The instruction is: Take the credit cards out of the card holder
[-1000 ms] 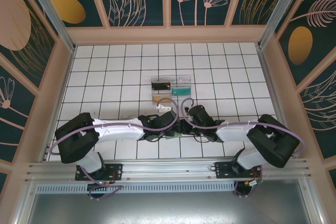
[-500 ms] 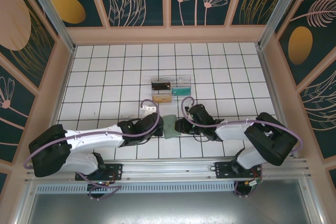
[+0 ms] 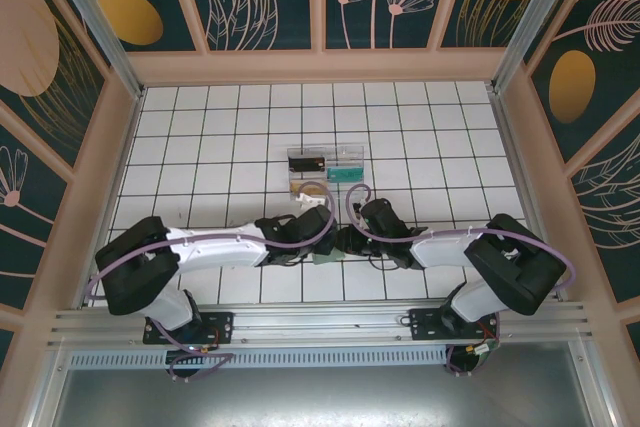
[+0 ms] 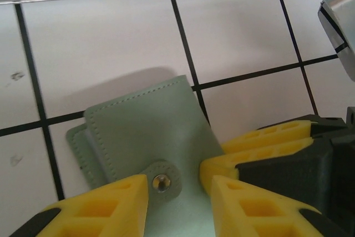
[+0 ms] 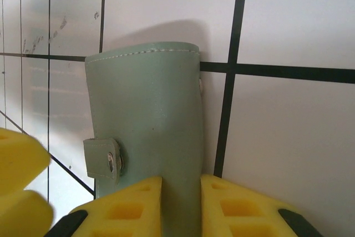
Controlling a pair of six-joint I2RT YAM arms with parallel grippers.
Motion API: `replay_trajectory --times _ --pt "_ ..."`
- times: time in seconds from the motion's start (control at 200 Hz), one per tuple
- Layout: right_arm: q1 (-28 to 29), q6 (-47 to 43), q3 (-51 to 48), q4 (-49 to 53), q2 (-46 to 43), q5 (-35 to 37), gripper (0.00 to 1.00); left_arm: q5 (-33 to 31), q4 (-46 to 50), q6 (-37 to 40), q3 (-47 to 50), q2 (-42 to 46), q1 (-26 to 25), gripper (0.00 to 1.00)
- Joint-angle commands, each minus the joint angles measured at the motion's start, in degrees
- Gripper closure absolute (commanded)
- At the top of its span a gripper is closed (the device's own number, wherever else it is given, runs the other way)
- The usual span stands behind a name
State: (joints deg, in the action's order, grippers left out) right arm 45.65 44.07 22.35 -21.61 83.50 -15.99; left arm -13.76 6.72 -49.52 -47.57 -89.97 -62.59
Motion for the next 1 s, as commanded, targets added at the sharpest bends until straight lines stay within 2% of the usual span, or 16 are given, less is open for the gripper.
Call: replay_trajectory --times 0.0,0.39,0.465,0.576,0.696,0.821,0.996 --pt "-0.6 0.8 -1.9 1.7 1.9 0.7 0.79 0.6 3.3 1.7 -2.5 -2.7 -0.4 0.63" --pt "-1.0 2.4 -4.2 -4.6 2.6 -3.2 0.80 -1.5 7.7 0.1 -5.4 -7.8 -0.4 0.58" --pt "-1.1 2.8 -5.4 -5.0 0.3 -2.4 0.72 -1.8 8.0 -0.3 -5.5 -9.2 -0.4 0.59" --pt "-1.2 2.9 -7.2 -4.2 -5.2 -0.8 0.63 -1.5 7.3 -0.7 -5.2 -6.7 -0.4 0.59" --pt "-1.2 2.0 -8.3 -2.1 -10.8 -0.3 0.60 -1.2 6.9 -0.3 -5.5 -6.0 -0.4 0.59" --pt "-1.2 1.6 -9.1 -0.9 -12.3 -0.6 0.61 -1.0 7.3 -0.1 -6.3 -7.6 -0.4 0.60" --pt "-0.6 2.6 -11.0 -6.8 -9.6 -3.5 0.63 -1.9 9.4 -0.4 -7.5 -10.2 -0.4 0.61"
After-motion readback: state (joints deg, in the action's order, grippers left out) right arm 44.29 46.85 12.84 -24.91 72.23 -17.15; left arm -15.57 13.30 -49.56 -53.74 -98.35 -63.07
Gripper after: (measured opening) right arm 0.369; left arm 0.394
